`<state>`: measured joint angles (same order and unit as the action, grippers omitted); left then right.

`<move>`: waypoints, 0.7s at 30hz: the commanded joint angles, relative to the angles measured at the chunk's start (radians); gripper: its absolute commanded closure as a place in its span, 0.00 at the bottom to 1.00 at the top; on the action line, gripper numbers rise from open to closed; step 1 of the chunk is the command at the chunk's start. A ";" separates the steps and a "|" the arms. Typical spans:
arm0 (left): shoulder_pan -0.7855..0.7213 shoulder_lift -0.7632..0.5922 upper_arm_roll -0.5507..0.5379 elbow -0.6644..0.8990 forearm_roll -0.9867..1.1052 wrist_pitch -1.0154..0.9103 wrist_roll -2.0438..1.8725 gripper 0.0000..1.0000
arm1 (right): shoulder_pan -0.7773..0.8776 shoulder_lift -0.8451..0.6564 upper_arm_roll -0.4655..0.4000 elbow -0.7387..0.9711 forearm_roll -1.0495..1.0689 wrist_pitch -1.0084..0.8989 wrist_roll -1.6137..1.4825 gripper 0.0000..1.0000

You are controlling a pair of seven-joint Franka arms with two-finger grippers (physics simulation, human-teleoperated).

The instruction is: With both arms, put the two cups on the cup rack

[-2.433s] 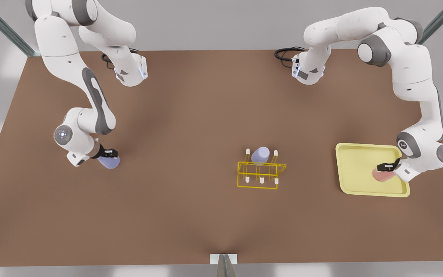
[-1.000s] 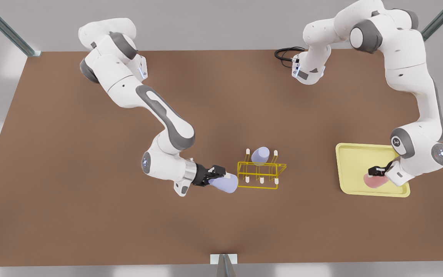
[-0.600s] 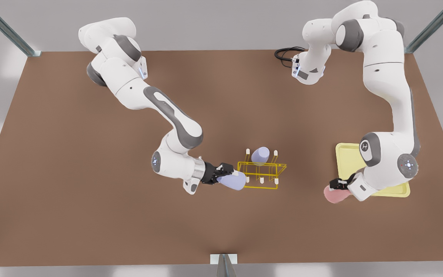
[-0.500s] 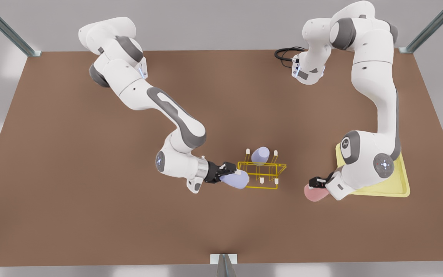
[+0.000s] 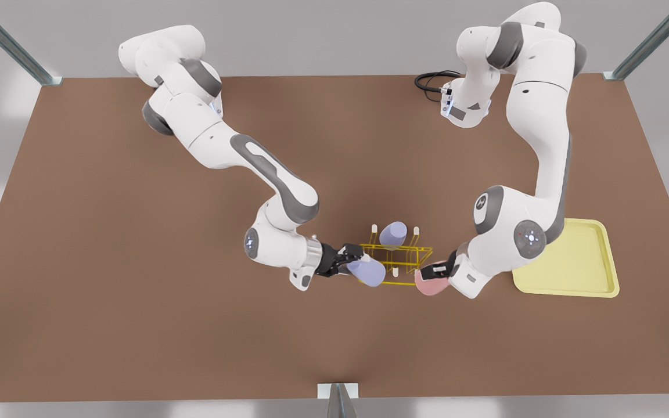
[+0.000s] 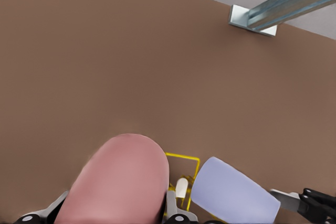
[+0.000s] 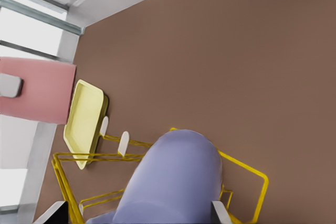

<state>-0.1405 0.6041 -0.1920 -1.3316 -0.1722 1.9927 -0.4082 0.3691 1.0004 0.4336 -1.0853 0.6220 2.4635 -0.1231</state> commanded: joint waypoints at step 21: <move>-0.033 0.052 -0.007 -0.015 0.007 -0.075 -0.394 0.00 | -0.272 -0.401 -0.150 0.024 -0.860 -1.081 0.006 0.00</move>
<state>-0.1722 0.6572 -0.1986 -1.3475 -0.1668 1.9273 -0.6793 0.1112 0.6151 0.2829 -1.0613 -0.1157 1.7374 -0.1116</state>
